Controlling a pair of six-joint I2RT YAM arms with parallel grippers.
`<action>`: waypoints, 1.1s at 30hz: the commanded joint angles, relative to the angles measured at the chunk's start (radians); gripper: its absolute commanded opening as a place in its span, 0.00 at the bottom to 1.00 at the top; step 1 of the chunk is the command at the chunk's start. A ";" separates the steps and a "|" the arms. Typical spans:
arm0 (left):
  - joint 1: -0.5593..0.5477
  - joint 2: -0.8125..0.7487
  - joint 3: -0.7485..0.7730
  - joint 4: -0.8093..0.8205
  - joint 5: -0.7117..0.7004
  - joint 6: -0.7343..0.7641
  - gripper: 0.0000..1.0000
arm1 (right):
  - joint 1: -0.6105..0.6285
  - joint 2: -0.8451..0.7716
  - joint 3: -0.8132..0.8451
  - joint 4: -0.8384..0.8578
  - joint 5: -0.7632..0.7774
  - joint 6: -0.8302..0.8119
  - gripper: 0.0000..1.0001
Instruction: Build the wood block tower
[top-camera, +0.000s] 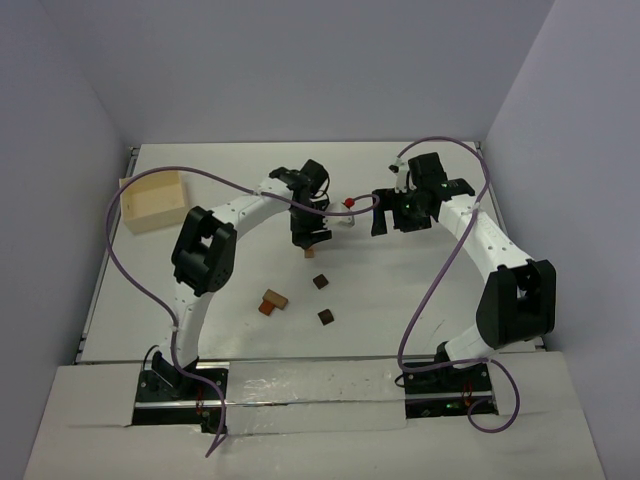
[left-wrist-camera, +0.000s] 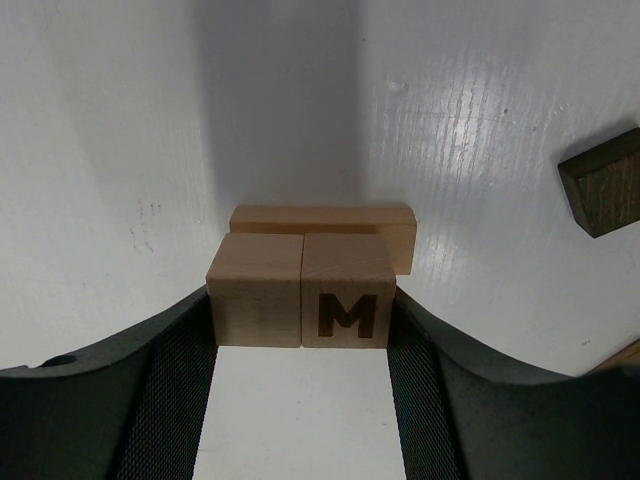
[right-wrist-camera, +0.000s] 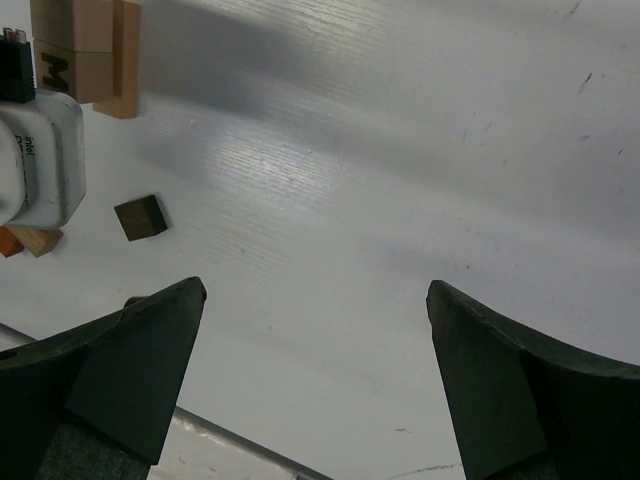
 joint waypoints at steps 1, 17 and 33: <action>0.000 0.019 0.054 -0.019 0.032 -0.009 0.14 | -0.007 -0.001 0.044 -0.003 -0.014 -0.009 1.00; -0.004 0.039 0.049 -0.026 0.031 -0.011 0.17 | -0.007 0.007 0.052 -0.003 -0.020 -0.005 1.00; -0.003 0.041 0.040 -0.028 0.037 -0.008 0.31 | -0.005 0.009 0.050 -0.004 -0.020 -0.006 1.00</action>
